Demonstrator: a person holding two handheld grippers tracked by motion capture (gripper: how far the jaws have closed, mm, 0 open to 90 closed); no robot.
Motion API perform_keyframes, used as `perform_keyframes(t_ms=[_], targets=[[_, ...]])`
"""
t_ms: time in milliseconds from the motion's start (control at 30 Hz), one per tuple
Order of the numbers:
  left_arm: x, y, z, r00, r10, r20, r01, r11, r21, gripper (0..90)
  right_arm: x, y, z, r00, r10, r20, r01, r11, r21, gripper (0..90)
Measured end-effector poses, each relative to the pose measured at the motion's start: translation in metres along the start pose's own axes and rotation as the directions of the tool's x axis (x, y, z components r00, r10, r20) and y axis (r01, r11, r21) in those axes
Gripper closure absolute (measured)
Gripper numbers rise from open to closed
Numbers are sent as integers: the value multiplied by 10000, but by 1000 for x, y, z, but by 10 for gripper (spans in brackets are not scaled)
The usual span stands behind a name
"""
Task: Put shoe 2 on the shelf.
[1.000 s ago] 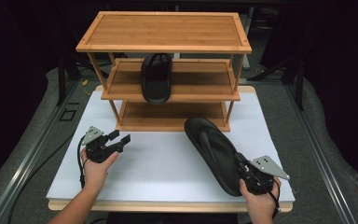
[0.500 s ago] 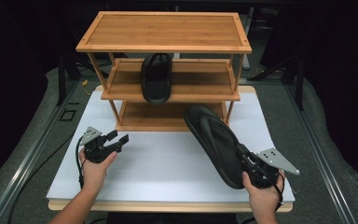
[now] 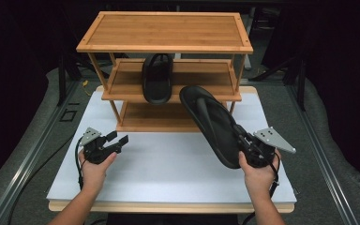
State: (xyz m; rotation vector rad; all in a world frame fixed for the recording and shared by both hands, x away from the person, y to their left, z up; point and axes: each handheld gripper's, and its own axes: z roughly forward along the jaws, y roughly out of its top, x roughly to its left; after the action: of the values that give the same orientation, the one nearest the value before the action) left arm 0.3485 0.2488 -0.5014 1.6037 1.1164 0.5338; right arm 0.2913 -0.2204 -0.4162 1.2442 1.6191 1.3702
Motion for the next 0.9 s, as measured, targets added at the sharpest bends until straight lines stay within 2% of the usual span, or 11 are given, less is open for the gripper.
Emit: perform_keyframes(t_ms=[200,233,300,367,600,633,667,800,833,867,900], targets=[[1,0,1,10000,-19,3,19,10000,-27,412,-5,12,22,9997,262,26,-263,9996,121,847],[1,0,0,10000,-9,-27,9,10000,11,412,-5,14,25,9995,243,203,-246,9996,131,847],[1,0,0,10000,-24,-25,24,10000,-24,412,-5,18,33,9995,264,173,-264,9996,-26,847],[2,0,0,10000,-24,-19,24,10000,-17,412,-5,22,36,9996,191,192,-192,9998,59,847],[2,-1,0,10000,26,-37,-26,10000,29,412,-3,35,52,9981,135,598,-131,9999,-59,847],[2,-1,0,10000,9,-40,-9,10000,20,412,-4,37,54,9996,152,257,-150,9998,-107,848],[2,-1,0,10000,-21,-43,22,10000,16,412,-3,39,57,9984,156,551,-148,9998,-158,847],[3,-1,0,10000,-12,-58,12,10000,43,412,-2,44,67,9975,169,687,-148,9994,-313,848],[3,-1,0,10000,-31,-63,32,10000,42,412,-1,45,69,9968,126,787,-111,9997,-199,847],[3,-1,0,10000,-36,-59,36,10000,50,412,-2,46,72,9979,152,633,-137,9996,-231,847],[3,-1,0,10000,-64,-49,65,10000,48,412,0,48,75,9952,132,975,-113,9997,-197,847]])
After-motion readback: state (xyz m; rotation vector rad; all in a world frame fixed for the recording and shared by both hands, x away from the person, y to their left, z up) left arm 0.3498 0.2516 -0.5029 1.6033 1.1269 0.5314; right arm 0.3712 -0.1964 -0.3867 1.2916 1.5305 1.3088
